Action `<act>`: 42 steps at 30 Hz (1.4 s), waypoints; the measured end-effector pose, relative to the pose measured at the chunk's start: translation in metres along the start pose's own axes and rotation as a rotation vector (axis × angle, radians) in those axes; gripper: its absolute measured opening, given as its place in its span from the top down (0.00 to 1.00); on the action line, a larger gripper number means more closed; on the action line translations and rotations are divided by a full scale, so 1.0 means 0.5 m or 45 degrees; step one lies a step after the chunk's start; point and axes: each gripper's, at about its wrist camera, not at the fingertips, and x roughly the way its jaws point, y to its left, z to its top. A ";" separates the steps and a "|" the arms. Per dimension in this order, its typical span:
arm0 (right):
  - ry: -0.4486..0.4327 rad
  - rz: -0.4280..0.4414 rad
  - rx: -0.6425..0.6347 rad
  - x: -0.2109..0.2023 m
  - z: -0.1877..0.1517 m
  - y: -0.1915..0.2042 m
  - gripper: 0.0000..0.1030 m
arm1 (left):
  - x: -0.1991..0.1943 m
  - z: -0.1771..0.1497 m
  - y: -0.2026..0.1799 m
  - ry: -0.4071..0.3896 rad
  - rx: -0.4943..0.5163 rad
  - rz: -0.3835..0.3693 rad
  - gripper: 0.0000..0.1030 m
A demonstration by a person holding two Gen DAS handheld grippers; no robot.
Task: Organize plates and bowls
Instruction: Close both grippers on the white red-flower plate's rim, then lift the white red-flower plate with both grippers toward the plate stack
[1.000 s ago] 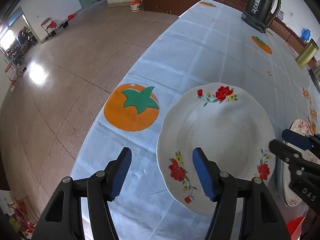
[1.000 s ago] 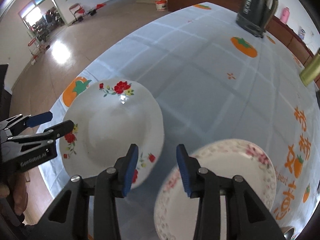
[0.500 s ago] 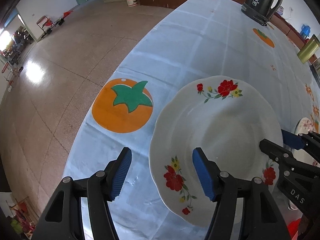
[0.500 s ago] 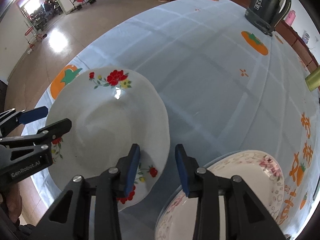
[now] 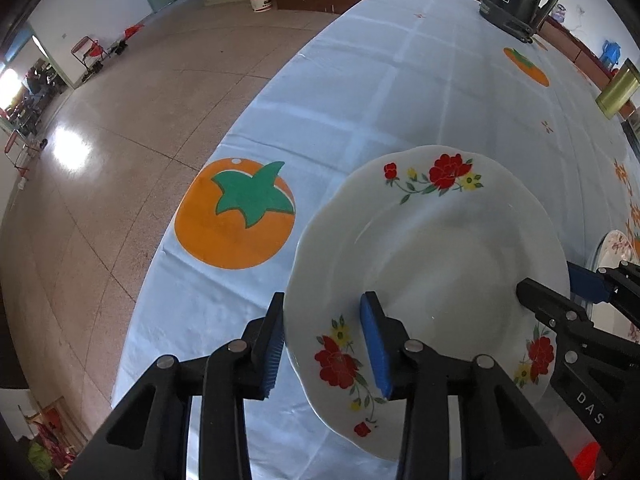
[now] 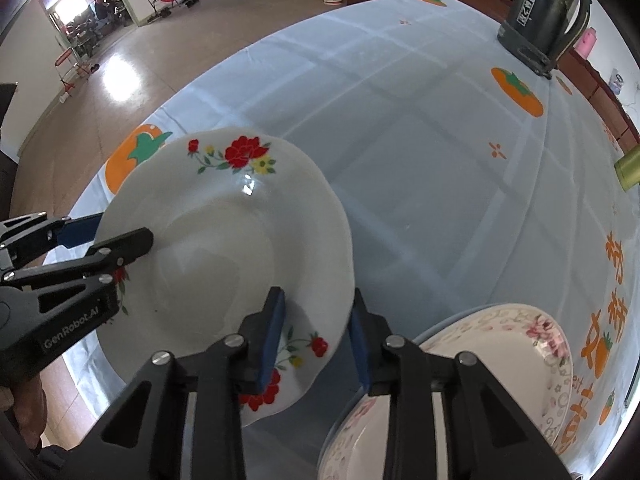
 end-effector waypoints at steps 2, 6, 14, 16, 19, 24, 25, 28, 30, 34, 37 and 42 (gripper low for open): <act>0.006 0.000 0.003 -0.002 0.002 -0.001 0.70 | -0.002 0.002 -0.002 0.001 0.010 0.018 0.63; 0.022 -0.005 0.008 -0.008 0.003 0.000 0.71 | -0.003 -0.002 -0.004 0.003 0.006 0.030 0.65; 0.012 0.001 0.019 -0.015 0.008 -0.003 0.74 | -0.012 0.000 -0.010 0.023 -0.003 0.052 0.68; 0.008 -0.001 0.023 -0.018 0.009 -0.004 0.74 | -0.014 0.002 -0.009 0.027 -0.003 0.049 0.69; 0.008 -0.003 0.032 -0.020 0.008 -0.005 0.74 | -0.019 0.002 -0.005 0.028 -0.001 0.052 0.70; 0.007 -0.004 0.042 -0.027 0.002 -0.007 0.74 | -0.022 0.000 -0.001 0.033 -0.003 0.052 0.71; 0.008 -0.004 0.042 -0.029 0.002 -0.006 0.74 | -0.023 0.001 -0.001 0.033 -0.004 0.053 0.71; 0.008 -0.005 0.039 -0.028 0.003 -0.005 0.74 | -0.027 0.000 -0.001 0.030 -0.007 0.058 0.71; 0.007 -0.006 0.036 -0.030 0.004 -0.005 0.74 | -0.027 -0.001 -0.002 0.030 -0.008 0.060 0.71; 0.003 -0.004 0.038 -0.033 0.002 -0.006 0.75 | -0.035 -0.004 -0.004 0.025 -0.008 0.061 0.71; -0.003 -0.002 0.043 -0.036 0.001 -0.009 0.75 | -0.039 -0.005 -0.004 0.024 -0.007 0.060 0.72; -0.002 -0.001 0.051 -0.041 -0.005 -0.009 0.75 | -0.047 -0.007 -0.003 0.024 -0.006 0.059 0.72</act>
